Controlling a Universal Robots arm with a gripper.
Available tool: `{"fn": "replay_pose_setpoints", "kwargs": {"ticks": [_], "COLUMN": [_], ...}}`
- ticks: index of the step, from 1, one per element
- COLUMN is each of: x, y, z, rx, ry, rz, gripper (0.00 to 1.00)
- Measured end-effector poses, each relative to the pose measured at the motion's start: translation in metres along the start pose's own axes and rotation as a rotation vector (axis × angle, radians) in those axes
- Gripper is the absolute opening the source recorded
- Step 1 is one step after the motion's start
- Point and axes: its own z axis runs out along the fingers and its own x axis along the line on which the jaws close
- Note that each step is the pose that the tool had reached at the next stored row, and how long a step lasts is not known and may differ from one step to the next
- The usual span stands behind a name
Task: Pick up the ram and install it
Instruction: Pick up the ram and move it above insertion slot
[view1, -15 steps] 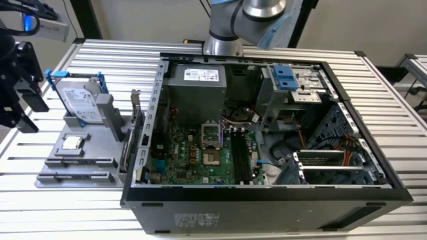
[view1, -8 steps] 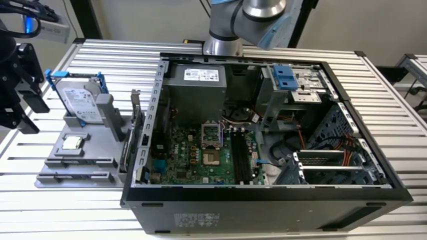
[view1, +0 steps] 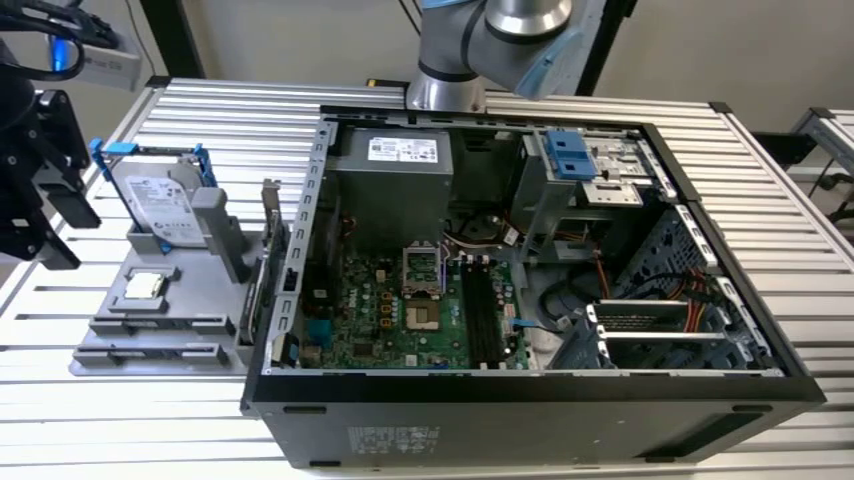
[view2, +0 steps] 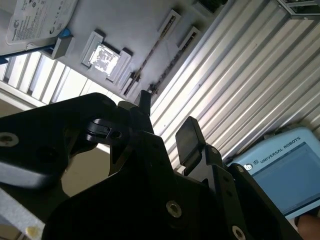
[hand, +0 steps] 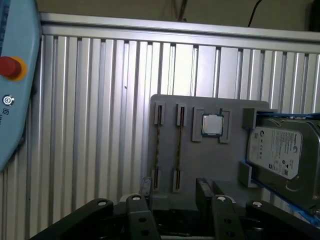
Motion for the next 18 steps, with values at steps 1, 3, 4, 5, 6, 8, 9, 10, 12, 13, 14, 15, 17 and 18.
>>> {"fn": "replay_pose_setpoints", "kwargs": {"ticks": [1,3,4,5,6,8,9,10,12,13,14,15,17,18], "x": [0.0,0.0,0.0,0.0001,0.0001,0.0001,0.0001,0.0001,0.0001,0.0001,0.0001,0.0001,0.0002,0.0002], "y": [0.0,0.0,0.0,0.0,0.0,0.0,0.0,0.0,0.0,0.0,0.0,0.0,0.0,0.0], "z": [0.0003,0.0009,0.0012,0.0015,0.0018,0.0024,0.0027,0.003,0.0036,0.0038,0.0041,0.0045,0.005,0.0054], "rx": [0.0,0.0,0.0,0.0,0.0,0.0,0.0,0.0001,0.0,0.0,-0.0001,0.0,0.0,0.0], "ry": [0.0,0.0,0.0,0.0,0.0,0.0,0.0,-0.0001,-0.0001,0.0,0.0,0.0,0.0,0.0], "rz": [0.0,0.0,0.0,0.0,0.0,0.0,0.0,0.0,0.0,0.0,0.0,0.0,0.0,0.0], "gripper": [1.0,1.0,1.0,1.0,1.0,1.0,1.0,1.0,1.0,1.0,1.0,1.0,1.0,1.0]}}
